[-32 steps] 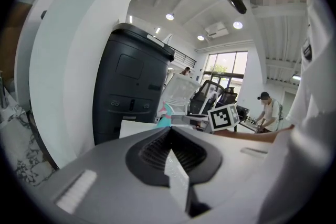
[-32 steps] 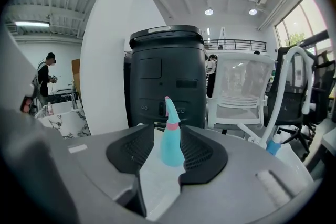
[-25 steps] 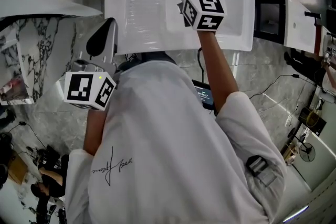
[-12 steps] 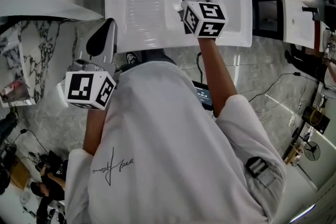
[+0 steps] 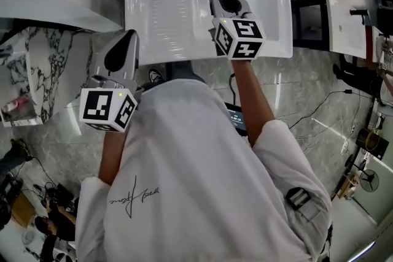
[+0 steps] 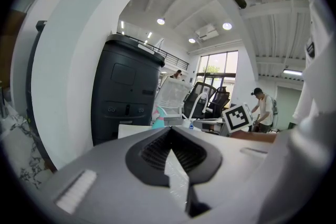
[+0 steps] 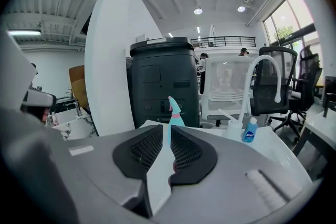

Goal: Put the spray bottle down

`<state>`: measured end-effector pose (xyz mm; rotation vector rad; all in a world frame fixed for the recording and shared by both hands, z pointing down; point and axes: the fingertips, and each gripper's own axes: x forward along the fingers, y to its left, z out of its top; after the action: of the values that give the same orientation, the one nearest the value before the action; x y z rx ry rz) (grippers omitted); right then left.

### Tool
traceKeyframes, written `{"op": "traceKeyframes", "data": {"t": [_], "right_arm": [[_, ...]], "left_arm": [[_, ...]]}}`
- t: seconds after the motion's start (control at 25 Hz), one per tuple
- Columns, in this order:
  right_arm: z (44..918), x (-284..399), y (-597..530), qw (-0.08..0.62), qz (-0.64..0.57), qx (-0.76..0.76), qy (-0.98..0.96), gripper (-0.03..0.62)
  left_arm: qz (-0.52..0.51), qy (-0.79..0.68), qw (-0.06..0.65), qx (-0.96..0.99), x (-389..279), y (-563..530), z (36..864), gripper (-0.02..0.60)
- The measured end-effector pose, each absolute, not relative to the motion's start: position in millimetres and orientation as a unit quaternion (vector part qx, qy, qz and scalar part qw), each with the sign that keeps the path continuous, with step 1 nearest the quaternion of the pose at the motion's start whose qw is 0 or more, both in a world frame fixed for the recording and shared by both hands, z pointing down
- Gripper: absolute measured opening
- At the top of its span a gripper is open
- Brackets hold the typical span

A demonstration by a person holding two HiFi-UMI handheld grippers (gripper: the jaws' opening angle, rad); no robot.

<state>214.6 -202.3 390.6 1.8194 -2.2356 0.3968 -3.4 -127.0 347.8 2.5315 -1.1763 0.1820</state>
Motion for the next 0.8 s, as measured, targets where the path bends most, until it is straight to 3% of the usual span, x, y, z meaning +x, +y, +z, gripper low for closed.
{"op": "traceKeyframes", "data": {"t": [0.8], "right_arm": [[376,199,-133,0.103,0.169,0.623,-0.757,-0.005]], "left_arm": [[0.056,-0.411,0.167,0.894,-13,-108,346,0.037]]}}
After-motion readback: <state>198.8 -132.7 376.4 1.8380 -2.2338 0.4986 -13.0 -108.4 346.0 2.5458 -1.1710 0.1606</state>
